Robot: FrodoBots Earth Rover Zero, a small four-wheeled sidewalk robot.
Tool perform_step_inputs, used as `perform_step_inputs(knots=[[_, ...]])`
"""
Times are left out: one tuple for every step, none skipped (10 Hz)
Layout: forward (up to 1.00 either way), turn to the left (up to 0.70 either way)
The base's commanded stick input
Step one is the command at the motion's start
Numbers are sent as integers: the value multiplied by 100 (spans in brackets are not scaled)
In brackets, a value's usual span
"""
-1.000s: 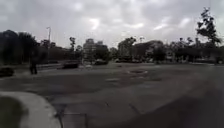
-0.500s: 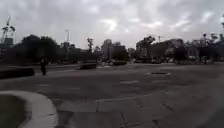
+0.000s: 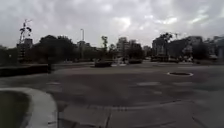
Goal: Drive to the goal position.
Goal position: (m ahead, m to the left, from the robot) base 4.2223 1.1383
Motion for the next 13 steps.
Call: perform_step_inputs(knots=[[100, 47], [100, 38], [100, 7], [100, 9], [100, 40], [100, 47], [100, 47], [100, 47], [100, 47], [100, 47], [100, 47], [100, 47], [100, 26]])
